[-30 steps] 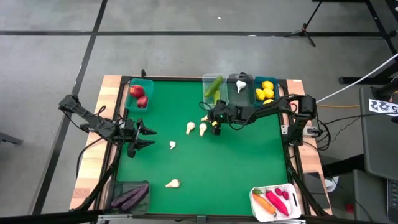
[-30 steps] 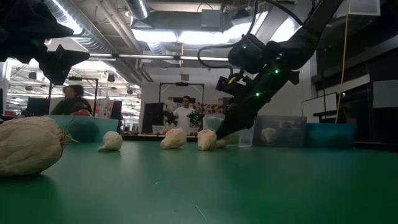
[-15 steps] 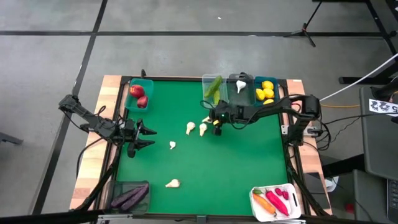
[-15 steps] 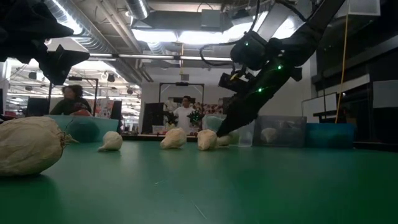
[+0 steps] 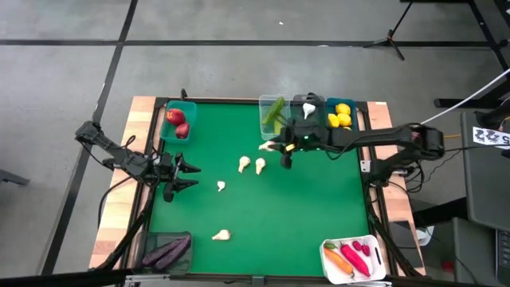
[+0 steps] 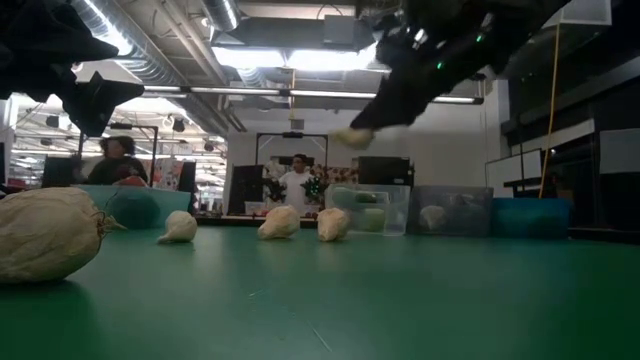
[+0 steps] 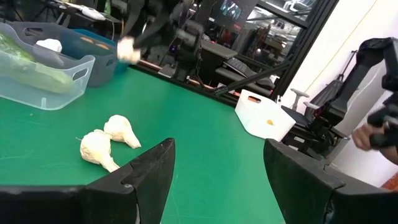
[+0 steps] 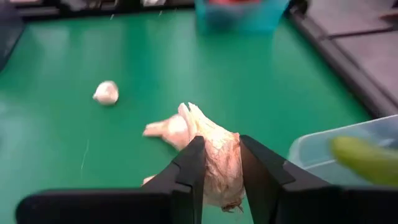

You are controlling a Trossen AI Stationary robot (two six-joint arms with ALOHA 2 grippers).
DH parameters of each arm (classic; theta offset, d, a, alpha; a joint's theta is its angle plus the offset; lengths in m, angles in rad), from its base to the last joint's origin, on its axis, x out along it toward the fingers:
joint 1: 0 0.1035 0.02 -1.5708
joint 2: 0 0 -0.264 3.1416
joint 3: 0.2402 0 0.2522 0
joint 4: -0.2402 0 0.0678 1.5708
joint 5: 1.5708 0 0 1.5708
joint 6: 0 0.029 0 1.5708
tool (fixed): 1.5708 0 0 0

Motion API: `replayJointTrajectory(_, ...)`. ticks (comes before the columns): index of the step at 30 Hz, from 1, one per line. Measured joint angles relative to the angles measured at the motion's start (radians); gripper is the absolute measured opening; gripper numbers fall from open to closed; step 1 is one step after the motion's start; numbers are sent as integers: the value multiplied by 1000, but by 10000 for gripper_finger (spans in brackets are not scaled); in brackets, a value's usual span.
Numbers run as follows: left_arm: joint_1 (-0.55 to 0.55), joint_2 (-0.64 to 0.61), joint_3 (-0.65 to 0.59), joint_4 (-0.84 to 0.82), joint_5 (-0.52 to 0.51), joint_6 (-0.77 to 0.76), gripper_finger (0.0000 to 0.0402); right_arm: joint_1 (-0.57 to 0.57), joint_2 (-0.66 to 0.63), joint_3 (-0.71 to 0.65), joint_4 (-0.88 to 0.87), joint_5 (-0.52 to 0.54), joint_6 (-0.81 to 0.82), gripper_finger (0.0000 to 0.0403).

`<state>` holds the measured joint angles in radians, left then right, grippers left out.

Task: Sort produce into baskets
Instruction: Put the white garlic into the top black transparent bin

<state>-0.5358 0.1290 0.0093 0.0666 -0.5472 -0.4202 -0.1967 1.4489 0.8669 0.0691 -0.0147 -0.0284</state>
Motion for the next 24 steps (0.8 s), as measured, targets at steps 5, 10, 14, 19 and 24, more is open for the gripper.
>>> replayJointTrajectory(5,0,0,0,0,0,0,240,0,-112,1,-75,192,-27,85)
replayJointTrajectory(10,0,0,0,0,0,0,240,0,-143,2,-167,531,-32,85)
replayJointTrajectory(14,0,0,0,0,0,0,240,-22,-136,2,-248,747,-10,85)
replayJointTrajectory(19,0,0,0,0,0,0,240,-129,-136,2,-353,747,159,85)
replayJointTrajectory(24,0,0,0,0,0,-1,240,-283,-136,2,-400,578,349,85)
